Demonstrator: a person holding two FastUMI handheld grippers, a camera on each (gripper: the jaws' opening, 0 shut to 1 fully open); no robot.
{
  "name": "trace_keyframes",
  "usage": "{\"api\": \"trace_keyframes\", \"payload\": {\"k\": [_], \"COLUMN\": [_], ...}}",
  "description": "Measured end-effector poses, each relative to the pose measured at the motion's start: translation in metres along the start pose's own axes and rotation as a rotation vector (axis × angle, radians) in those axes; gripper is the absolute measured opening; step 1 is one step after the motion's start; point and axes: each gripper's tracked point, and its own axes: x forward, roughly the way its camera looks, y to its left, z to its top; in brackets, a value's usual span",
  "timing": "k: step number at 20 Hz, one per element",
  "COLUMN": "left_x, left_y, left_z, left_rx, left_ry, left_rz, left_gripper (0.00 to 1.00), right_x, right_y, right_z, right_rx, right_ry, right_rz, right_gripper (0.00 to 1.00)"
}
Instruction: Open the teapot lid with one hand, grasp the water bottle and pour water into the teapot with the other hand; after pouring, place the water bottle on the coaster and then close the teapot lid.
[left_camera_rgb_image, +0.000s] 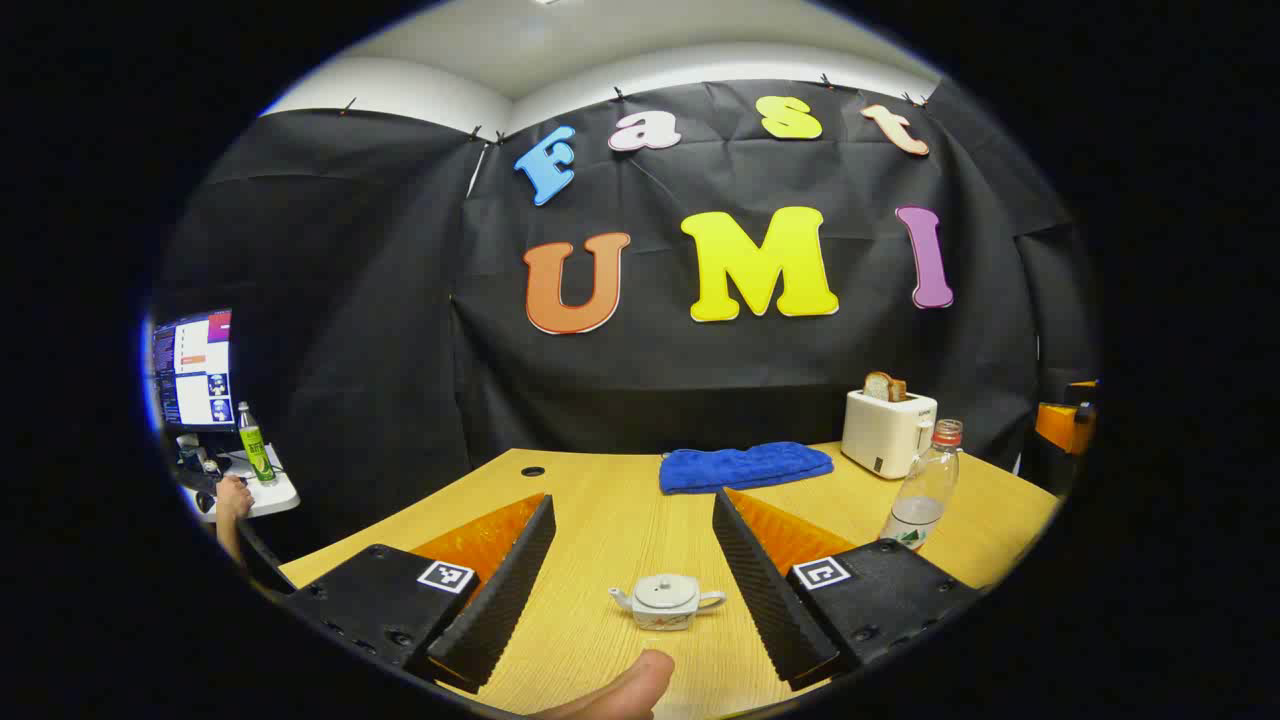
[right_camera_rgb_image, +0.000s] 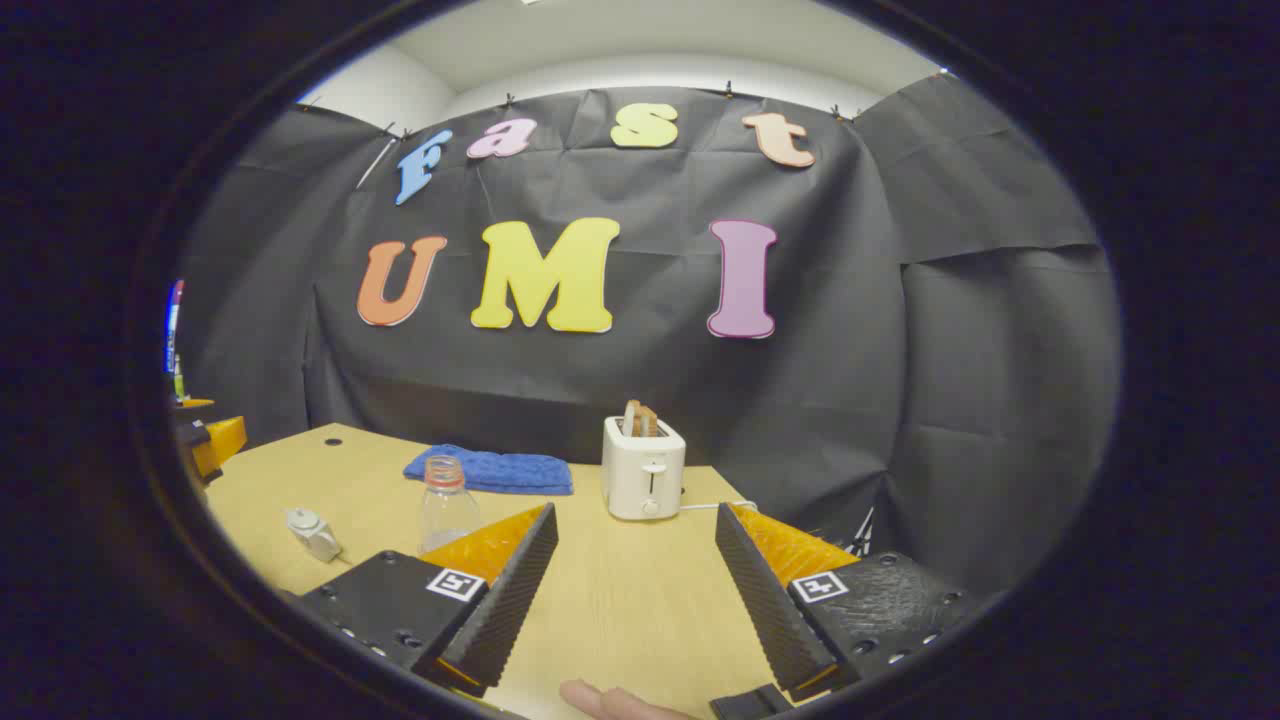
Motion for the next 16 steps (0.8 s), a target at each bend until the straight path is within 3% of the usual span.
{"api": "trace_keyframes", "payload": {"k": [9,13,14,16], "left_x": [0.001,0.002,0.003,0.007], "left_y": [0.002,0.000,-0.001,-0.004], "left_z": [-0.007,-0.008,-0.008,-0.008], "left_rx": [-0.018,-0.010,-0.008,-0.008], "left_ry": [0.020,0.017,0.013,0.005], "left_rz": [0.003,0.001,-0.003,-0.014], "left_gripper": [1.00,1.00,0.96,1.00], "right_x": [0.005,0.006,0.005,0.007], "right_y": [0.006,0.015,0.014,0.011], "right_z": [-0.001,-0.003,-0.003,-0.004], "right_rx": [-0.118,-0.095,-0.086,-0.081], "right_ry": [-0.038,-0.027,-0.023,-0.017], "right_rz": [-0.008,0.041,0.044,0.034], "right_gripper": [0.95,0.98,0.98,0.98]}}
